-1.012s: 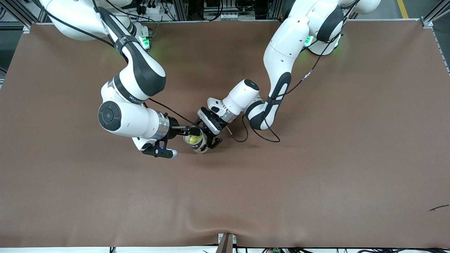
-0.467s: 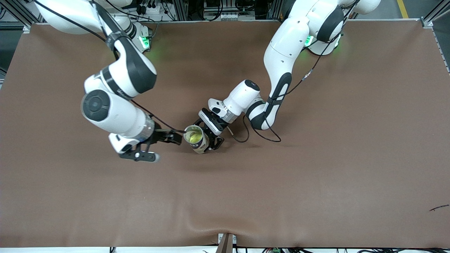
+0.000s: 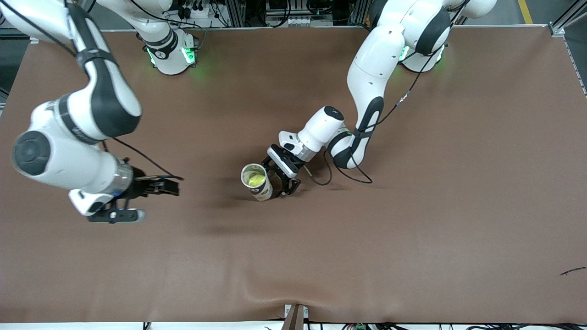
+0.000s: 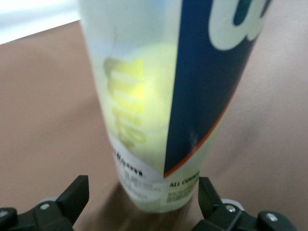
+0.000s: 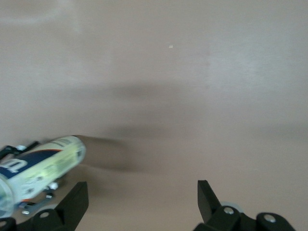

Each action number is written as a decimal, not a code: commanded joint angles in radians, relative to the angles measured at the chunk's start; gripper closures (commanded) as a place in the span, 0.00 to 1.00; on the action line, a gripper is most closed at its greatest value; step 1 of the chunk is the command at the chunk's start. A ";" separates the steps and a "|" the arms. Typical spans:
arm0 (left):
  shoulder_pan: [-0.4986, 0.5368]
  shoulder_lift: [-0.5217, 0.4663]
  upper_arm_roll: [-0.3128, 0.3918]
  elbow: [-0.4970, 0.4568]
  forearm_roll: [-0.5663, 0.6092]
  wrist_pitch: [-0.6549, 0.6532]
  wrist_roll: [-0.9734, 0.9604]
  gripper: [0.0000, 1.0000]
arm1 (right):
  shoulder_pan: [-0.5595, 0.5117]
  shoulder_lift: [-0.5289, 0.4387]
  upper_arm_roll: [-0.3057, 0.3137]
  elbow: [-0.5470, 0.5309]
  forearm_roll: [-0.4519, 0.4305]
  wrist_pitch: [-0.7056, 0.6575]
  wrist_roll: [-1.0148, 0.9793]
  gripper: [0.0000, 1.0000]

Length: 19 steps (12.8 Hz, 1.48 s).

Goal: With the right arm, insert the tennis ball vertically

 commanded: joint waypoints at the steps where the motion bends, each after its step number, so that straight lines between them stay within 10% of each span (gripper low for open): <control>1: 0.039 -0.108 0.001 -0.152 0.027 0.005 0.001 0.00 | -0.010 -0.109 -0.069 -0.104 -0.007 0.005 -0.091 0.00; 8: 0.131 -0.183 -0.001 -0.303 0.024 0.002 -0.014 0.00 | 0.244 -0.362 -0.556 -0.217 0.145 -0.164 -0.263 0.00; 19: 0.459 -0.208 -0.047 -0.157 -0.001 -0.070 -0.080 0.00 | 0.162 -0.499 -0.509 -0.094 0.052 -0.417 -0.260 0.00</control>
